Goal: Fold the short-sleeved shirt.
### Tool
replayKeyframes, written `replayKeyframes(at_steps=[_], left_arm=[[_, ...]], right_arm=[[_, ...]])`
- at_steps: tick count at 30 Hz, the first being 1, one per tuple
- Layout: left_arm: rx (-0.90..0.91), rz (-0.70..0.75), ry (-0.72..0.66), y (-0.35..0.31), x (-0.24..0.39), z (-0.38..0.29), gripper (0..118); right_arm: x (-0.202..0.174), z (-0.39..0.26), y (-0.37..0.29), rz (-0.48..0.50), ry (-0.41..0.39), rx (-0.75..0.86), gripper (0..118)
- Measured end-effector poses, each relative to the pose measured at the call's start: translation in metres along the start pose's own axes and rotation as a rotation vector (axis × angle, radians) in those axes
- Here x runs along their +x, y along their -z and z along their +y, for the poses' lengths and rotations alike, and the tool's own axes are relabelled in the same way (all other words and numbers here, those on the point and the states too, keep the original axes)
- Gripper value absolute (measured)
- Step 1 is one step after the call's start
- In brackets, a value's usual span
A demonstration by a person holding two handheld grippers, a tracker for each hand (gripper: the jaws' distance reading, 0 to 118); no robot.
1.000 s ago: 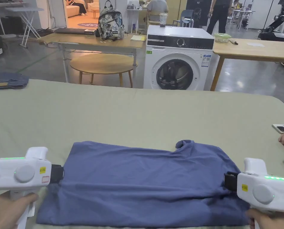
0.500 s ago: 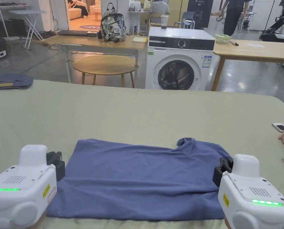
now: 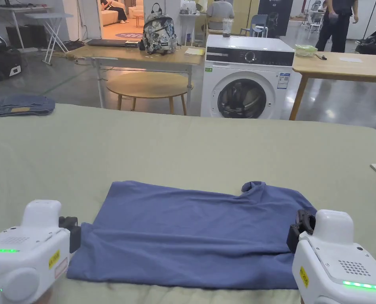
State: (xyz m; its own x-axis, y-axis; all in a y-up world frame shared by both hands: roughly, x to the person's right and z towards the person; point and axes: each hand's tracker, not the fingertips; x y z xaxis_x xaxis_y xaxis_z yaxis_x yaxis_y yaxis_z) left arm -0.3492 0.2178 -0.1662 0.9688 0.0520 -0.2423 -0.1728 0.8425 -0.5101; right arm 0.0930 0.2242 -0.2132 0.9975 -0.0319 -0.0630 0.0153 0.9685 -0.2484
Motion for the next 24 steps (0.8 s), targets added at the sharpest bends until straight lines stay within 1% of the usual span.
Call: replayKeyframes(at_steps=[7,10,11,12,13,15,16,17,19,22,23,24], left_arm=[[-0.330,-0.068,-0.093,0.072,-0.045,-0.003,0],[-0.447,-0.049,-0.088,0.099,-0.047,-0.006,0],[-0.463,-0.051,-0.080,0.105,-0.047,-0.007,4],[-0.463,-0.047,-0.075,0.112,-0.047,-0.009,17],[-0.488,-0.035,-0.064,0.119,-0.045,-0.011,36],[-0.524,-0.018,-0.037,0.130,-0.041,-0.016,53],[-0.543,-0.012,-0.027,0.135,-0.039,-0.019,64],[-0.561,-0.018,-0.015,0.127,-0.032,-0.018,68],[-0.570,0.013,0.039,0.130,-0.024,-0.025,68],[-0.566,0.037,0.053,0.126,-0.015,-0.023,68],[-0.566,0.045,0.056,0.124,-0.011,-0.023,65],[-0.561,0.046,0.062,0.121,-0.008,-0.025,60]], right_arm=[[0.010,-0.019,0.009,-0.003,-0.040,-0.069,0],[0.014,-0.025,0.012,-0.005,-0.046,-0.101,0],[0.016,-0.026,0.013,-0.006,-0.047,-0.111,0],[0.017,-0.028,0.014,-0.005,-0.052,-0.122,0],[0.019,-0.030,0.016,-0.008,-0.059,-0.132,0],[0.022,-0.033,0.017,-0.013,-0.070,-0.145,0],[0.023,-0.034,0.018,-0.015,-0.072,-0.151,0],[0.025,-0.036,0.018,-0.018,-0.074,-0.155,0],[0.028,-0.038,0.019,-0.023,-0.076,-0.169,0],[0.033,-0.041,0.019,-0.028,-0.080,-0.187,0],[0.036,-0.042,0.020,-0.030,-0.078,-0.193,0],[0.039,-0.043,0.020,-0.033,-0.071,-0.199,0]])
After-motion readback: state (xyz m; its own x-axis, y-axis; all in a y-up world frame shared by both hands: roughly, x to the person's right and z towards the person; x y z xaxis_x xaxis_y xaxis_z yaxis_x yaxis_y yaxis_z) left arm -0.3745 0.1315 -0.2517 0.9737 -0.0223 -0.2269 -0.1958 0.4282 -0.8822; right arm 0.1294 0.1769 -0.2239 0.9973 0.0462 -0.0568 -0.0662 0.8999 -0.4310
